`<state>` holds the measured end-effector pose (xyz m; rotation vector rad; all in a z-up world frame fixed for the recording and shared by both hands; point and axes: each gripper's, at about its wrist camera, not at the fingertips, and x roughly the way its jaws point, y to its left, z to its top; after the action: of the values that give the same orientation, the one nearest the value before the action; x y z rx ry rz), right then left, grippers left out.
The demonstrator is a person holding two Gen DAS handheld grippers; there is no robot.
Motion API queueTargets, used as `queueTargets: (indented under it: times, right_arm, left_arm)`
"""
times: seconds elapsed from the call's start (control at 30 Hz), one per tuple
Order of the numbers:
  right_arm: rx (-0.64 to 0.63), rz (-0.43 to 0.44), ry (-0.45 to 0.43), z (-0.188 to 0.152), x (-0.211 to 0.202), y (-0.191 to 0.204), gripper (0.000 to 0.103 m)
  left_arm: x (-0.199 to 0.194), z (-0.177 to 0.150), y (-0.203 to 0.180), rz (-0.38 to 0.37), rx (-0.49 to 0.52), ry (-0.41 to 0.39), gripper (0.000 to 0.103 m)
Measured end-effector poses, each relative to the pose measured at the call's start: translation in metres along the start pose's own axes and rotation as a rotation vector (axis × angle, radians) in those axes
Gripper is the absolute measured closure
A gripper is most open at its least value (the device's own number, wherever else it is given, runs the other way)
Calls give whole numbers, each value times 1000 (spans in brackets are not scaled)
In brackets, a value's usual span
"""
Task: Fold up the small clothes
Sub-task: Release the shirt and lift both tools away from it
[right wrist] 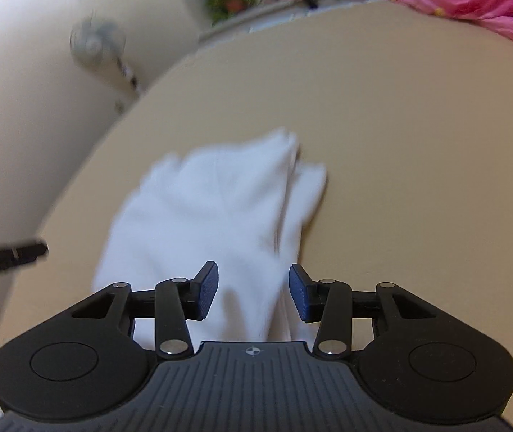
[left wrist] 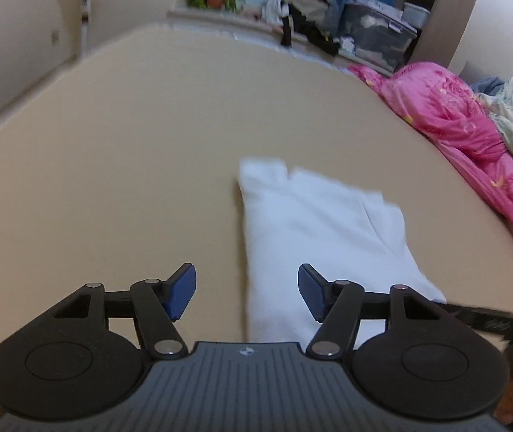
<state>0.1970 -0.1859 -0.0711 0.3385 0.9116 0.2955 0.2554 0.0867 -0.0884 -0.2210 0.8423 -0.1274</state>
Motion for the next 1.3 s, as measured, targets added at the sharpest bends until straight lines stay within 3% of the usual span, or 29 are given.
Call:
queueTargets:
  times: [0.1, 0.13, 0.2, 0.3, 0.4, 0.53, 0.7, 0.73, 0.8, 0.97, 1.13, 1.2, 1.3]
  right_arm:
    - [4, -134, 78, -15, 21, -14, 58]
    - [55, -115, 62, -17, 19, -21, 58]
    - [119, -141, 34, -21, 1, -26, 57]
    - [42, -207, -42, -17, -33, -14, 57]
    - [-61, -227, -108, -18, -71, -3, 57]
    - [-138, -220, -191, -28, -125, 11, 54]
    - [-179, -225, -318, -43, -166, 36, 19]
    - [-185, -222, -339, -49, -174, 39, 17]
    - [-194, -214, -369, -63, -182, 46, 15]
    - [-187, -198, -360, -90, -179, 54, 15]
    - [-179, -179, -332, -94, -170, 68, 15]
    - [-221, -201, -340, -97, -165, 76, 14]
    - [-243, -210, -320, -99, -153, 83, 14]
  left_arm:
    - [44, -22, -6, 30, 56, 196, 42]
    - [54, -29, -9, 71, 90, 230, 42]
    - [46, -28, -14, 84, 118, 202, 41]
    - [17, -25, -26, 99, 175, 101, 40]
    - [-7, -26, -31, 146, 183, 68, 37]
    - [-62, -31, -44, 129, 173, -14, 21]
    - [-126, -47, -65, 160, 213, -111, 12]
    - [-139, -52, -68, 162, 215, -130, 11]
    - [-160, -62, -73, 170, 213, -157, 0]
    - [-196, -90, -77, 190, 216, -190, 0]
    - [-181, -123, -63, 178, 190, -230, 0]
    - [-166, -118, -60, 192, 131, -173, 1]
    - [-164, -112, -61, 159, 86, -231, 1]
